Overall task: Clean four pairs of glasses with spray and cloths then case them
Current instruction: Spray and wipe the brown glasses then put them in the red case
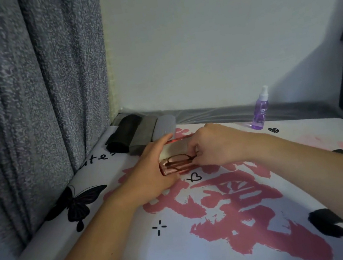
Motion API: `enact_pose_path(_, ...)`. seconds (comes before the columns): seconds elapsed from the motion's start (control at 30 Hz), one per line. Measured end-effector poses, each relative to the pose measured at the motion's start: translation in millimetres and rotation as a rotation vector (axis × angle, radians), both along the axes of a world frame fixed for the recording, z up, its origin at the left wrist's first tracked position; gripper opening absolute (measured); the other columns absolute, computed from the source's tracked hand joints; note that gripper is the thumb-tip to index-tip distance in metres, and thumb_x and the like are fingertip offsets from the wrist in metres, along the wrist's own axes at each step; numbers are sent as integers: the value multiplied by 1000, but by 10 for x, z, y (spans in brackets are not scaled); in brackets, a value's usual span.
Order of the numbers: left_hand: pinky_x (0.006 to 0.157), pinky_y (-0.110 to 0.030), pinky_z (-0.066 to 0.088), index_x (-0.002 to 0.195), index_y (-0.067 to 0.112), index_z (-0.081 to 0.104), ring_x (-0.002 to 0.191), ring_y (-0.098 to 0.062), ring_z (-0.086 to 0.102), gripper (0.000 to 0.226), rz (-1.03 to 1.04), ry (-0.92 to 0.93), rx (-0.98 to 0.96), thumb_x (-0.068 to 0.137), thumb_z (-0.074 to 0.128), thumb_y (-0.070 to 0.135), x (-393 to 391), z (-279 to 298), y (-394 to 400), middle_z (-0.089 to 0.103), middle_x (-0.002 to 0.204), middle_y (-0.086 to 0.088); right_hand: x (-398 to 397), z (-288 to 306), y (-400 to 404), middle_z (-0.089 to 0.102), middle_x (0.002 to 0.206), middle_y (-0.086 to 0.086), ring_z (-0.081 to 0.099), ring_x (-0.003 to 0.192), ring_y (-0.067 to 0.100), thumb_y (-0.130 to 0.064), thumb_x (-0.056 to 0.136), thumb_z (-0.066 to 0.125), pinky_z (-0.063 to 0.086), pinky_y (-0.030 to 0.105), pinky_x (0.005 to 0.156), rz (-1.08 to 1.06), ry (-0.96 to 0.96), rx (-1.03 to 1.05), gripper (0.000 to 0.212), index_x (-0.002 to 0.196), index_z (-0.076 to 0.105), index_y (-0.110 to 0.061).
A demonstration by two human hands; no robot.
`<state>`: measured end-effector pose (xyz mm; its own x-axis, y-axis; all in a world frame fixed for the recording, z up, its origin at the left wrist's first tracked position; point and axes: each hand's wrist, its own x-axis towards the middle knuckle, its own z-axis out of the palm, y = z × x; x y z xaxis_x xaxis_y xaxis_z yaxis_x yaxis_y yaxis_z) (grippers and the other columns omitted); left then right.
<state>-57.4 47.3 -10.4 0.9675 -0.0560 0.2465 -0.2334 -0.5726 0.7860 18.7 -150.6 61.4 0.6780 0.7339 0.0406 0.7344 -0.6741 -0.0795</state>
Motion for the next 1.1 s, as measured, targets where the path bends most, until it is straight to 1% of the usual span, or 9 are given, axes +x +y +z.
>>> enact_pose_path(0.2, 108, -32, 47, 151, 52, 27, 132, -5, 46, 96, -2, 0, -12, 81, 80, 13, 30, -20, 36, 35, 148, 14, -87, -77, -108, 63, 75, -11, 59, 77, 13, -32, 84, 71, 44, 27, 64, -54, 39, -13, 8, 86, 70, -24)
enact_pose_path(0.37, 98, -16, 44, 150, 53, 28, 131, -4, 45, 93, -7, -14, 3, 83, 77, 12, 31, -33, 49, 35, 147, 15, -160, -138, -157, 54, 74, -11, 46, 73, 5, -40, 85, 74, 37, 26, 60, -61, 55, 18, 16, 88, 63, -28)
enact_pose_path(0.5, 103, -23, 46, 147, 57, 26, 131, -4, 45, 95, -9, -18, -4, 82, 78, 12, 32, -40, 41, 34, 147, 16, -239, -194, -147, 61, 74, -5, 52, 77, 17, -29, 88, 67, 47, 33, 68, -63, -15, 20, 9, 86, 66, -20)
enact_pose_path(0.7, 94, -11, 43, 143, 62, 26, 127, -3, 47, 96, -12, -50, 6, 82, 81, 13, 30, -36, 24, 36, 142, 17, -273, -210, -256, 69, 74, -6, 61, 73, 11, -31, 88, 70, 48, 25, 69, -149, 54, 112, 13, 81, 78, -24)
enact_pose_path(0.77, 91, -10, 45, 135, 71, 26, 125, -1, 49, 96, -33, -70, 24, 80, 84, 17, 9, -14, -11, 37, 138, 20, -309, -148, -322, 67, 76, 1, 59, 71, 11, -29, 84, 76, 43, 23, 62, -268, 138, 245, 15, 70, 75, -25)
enact_pose_path(0.83, 98, -20, 45, 140, 66, 27, 124, -1, 48, 92, -58, -97, 106, 79, 85, 29, -42, 21, -70, 35, 137, 23, -338, -81, -421, 66, 71, 9, 58, 63, 15, -22, 80, 80, 45, 26, 60, -464, 319, 496, 18, 64, 74, -18)
enact_pose_path(0.93, 95, -27, 49, 149, 51, 28, 117, -1, 50, 78, -120, -167, 230, 87, 74, 44, -143, 52, -194, 32, 135, 24, -437, -53, -530, 75, 71, 9, 73, 67, 25, -16, 76, 82, 60, 36, 71, -713, 636, 790, 13, 80, 76, -5)
enact_pose_path(1.03, 80, -13, 47, 152, 44, 31, 107, 5, 49, 74, -211, -269, 323, 92, 70, 30, -209, 56, -333, 28, 134, 21, -572, -111, -498, 75, 71, 13, 74, 63, 26, -9, 81, 77, 62, 33, 61, -842, 770, 942, 14, 90, 72, 1)
enact_pose_path(1.1, 77, -8, 44, 152, 42, 33, 104, 6, 49, 76, -277, -304, 318, 90, 70, 18, -225, 54, -401, 29, 133, 16, -557, -159, -417, 76, 80, 17, 75, 75, 35, -13, 76, 78, 64, 47, 74, -931, 741, 1029, 20, 90, 70, -1)
